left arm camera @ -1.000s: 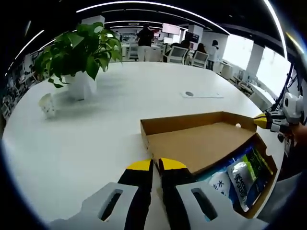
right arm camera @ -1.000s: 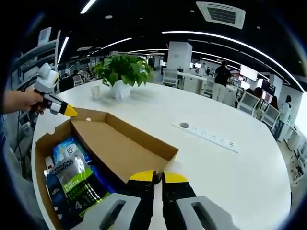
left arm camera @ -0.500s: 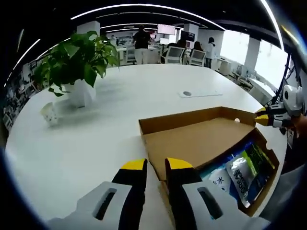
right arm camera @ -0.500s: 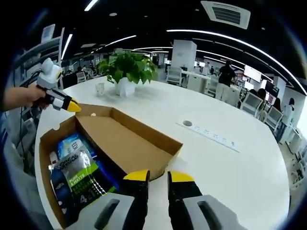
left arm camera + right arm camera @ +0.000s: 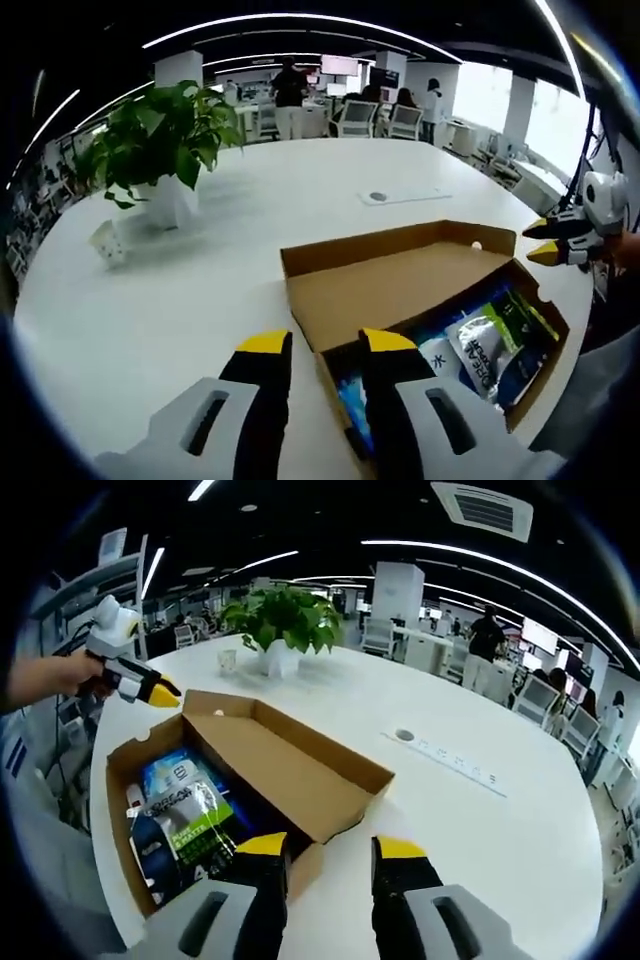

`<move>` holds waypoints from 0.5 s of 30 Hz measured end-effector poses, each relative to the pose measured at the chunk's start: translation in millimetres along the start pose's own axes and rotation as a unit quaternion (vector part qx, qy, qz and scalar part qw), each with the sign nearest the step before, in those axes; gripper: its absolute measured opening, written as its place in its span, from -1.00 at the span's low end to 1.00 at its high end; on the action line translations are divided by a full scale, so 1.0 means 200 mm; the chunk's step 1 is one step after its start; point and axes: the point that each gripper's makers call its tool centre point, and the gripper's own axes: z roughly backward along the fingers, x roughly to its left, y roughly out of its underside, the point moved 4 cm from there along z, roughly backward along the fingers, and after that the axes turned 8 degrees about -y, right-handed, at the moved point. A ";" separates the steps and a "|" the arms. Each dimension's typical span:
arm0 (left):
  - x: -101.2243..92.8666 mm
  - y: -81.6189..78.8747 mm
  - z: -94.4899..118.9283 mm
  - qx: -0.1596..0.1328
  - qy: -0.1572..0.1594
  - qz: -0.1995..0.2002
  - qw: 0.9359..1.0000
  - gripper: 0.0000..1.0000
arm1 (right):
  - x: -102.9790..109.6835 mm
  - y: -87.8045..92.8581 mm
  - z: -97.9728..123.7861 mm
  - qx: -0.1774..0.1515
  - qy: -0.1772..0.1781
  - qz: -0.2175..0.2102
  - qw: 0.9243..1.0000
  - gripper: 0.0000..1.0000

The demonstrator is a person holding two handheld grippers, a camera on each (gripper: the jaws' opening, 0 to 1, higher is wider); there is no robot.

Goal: Operate the shoe box by opening the lid, removing the specified soft item, and placing it in the target area until the item is outside and the box remains undamaged.

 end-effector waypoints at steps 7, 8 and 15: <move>-0.08 0.00 0.04 -0.006 0.012 -0.014 1.000 -0.39 | 0.05 0.01 0.04 0.002 -0.020 0.003 1.000 -0.24; -0.10 0.01 0.04 -0.005 0.016 -0.016 1.000 -0.39 | 0.06 0.02 0.05 0.003 -0.022 0.006 1.000 -0.23; -0.20 0.06 0.04 0.008 0.039 -0.025 0.999 -0.38 | 0.11 0.03 0.09 0.001 -0.036 0.006 0.999 -0.13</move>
